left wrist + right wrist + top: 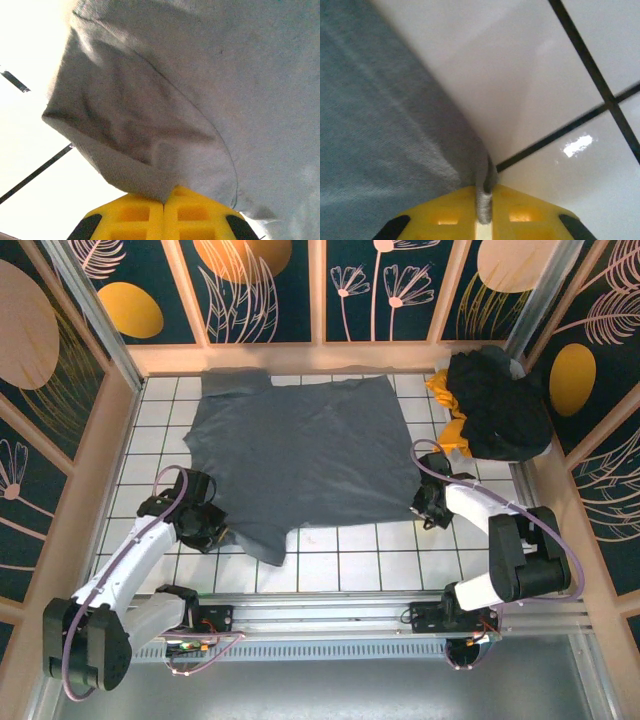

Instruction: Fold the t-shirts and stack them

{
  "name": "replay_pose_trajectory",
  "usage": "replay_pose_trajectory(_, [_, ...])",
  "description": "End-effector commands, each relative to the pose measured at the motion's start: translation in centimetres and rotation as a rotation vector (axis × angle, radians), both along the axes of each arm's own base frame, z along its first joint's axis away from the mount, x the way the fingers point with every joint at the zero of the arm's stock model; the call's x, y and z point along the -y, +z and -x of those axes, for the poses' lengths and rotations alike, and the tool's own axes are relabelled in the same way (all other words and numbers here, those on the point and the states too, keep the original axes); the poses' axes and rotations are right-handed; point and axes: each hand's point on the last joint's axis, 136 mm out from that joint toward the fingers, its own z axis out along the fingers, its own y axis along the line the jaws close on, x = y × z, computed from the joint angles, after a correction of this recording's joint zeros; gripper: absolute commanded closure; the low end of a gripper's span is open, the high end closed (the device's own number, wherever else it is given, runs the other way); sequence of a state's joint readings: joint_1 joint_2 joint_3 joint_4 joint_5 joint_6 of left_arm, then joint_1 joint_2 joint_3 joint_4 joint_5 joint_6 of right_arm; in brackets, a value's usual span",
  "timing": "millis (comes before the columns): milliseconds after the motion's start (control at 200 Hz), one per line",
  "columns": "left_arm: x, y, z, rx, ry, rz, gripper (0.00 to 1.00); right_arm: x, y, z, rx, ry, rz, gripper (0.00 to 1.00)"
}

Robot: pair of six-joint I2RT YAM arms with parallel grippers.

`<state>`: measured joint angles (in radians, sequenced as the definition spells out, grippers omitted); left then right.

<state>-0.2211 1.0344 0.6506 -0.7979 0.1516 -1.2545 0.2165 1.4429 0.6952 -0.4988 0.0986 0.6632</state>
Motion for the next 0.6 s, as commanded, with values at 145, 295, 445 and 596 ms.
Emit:
replay_pose_trajectory(145, [-0.5,-0.3,2.7,-0.067,0.077,0.009,1.00,2.4,2.0,3.9,-0.043,-0.167,0.061,1.00])
replay_pose_trajectory(295, [-1.2,0.3,4.1,-0.071,0.141,0.006,1.00,1.5,3.6,6.6,-0.055,-0.189,0.043,1.00])
replay_pose_trajectory(445, [-1.1,0.6,3.6,-0.047,0.159,0.020,1.00,0.7,3.4,7.1,-0.075,-0.161,0.015,1.00])
replay_pose_trajectory(596, [-1.0,2.4,0.5,0.025,0.144,-0.002,1.00,0.3,4.4,5.0,-0.034,-0.136,0.004,1.00])
